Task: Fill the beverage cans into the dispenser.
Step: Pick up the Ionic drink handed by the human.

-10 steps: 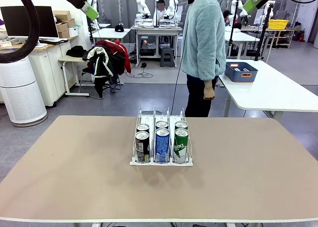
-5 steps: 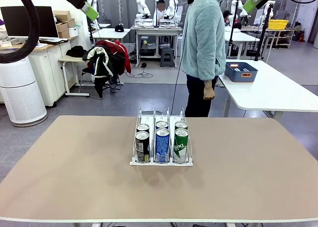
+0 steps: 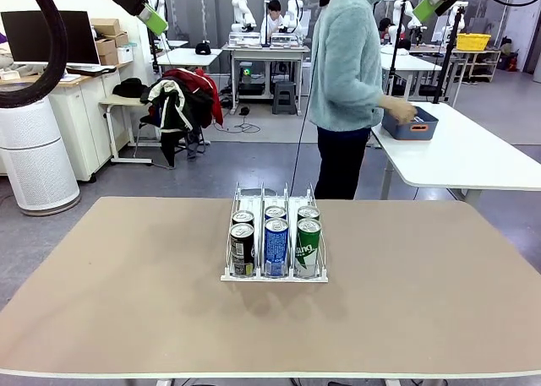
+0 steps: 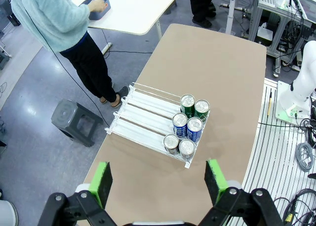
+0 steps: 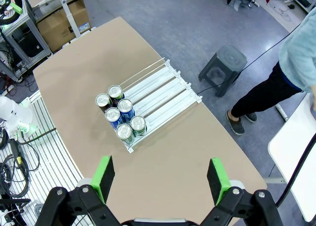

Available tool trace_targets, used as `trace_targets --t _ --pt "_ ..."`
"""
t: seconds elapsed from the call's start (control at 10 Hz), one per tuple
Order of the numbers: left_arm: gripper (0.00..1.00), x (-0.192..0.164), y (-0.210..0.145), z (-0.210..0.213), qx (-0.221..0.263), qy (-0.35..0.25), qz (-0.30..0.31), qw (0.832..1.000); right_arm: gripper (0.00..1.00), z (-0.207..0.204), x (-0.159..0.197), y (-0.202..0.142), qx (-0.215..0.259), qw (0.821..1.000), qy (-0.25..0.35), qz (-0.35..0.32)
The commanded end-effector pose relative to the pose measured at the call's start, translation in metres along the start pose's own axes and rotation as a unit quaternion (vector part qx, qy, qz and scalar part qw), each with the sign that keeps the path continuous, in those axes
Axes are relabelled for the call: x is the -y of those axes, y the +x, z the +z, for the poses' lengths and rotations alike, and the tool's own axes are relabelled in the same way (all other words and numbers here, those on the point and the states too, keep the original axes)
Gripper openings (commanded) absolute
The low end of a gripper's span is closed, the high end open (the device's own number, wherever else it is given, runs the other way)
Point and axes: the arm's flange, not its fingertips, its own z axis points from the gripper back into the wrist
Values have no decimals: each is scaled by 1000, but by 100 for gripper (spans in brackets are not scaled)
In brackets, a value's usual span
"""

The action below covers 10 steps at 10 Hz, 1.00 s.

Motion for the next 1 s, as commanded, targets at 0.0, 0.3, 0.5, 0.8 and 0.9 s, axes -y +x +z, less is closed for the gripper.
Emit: trace_targets --t 0.0,0.3,0.5,0.8,0.9 --pt "100 -1 -1 0 0 0 2 1000 100 0 1 -1 2 1000 2 3" --pt "100 -1 -1 0 0 0 2 1000 100 0 1 -1 2 1000 2 3" --pt "100 -1 -1 0 0 0 2 1000 100 0 1 -1 2 1000 2 3" --pt "100 -1 -1 0 0 0 2 1000 100 0 1 -1 2 1000 2 3" --pt "100 -1 -1 0 0 0 2 1000 100 0 1 -1 2 1000 2 3"
